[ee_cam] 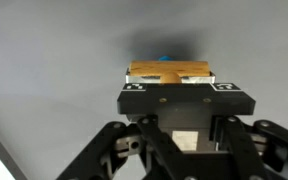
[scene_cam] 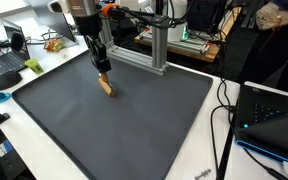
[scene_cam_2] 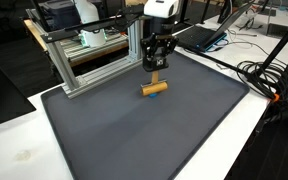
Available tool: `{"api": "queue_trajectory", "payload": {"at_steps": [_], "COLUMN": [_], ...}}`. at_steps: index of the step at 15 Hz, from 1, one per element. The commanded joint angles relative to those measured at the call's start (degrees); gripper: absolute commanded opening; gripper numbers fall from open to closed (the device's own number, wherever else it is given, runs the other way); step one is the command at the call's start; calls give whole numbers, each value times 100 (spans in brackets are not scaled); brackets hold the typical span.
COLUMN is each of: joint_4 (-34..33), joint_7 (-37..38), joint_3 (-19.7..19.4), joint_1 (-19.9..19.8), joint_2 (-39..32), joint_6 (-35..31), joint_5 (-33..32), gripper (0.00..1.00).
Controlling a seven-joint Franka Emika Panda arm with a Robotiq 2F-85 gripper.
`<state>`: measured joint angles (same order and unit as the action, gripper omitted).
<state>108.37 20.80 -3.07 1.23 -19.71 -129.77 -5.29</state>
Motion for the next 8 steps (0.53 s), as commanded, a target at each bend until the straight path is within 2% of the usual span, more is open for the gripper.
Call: {"api": "queue_trajectory", "payload": {"at_steps": [1,8], "joint_4": [-110,-185], "joint_7": [92,88], "joint_3": [-65,-95], "joint_1": [93,76], "joint_2": [-139,-292], "joint_6": [89,166], "joint_5": [-42,-19], "gripper": [23,23]}}
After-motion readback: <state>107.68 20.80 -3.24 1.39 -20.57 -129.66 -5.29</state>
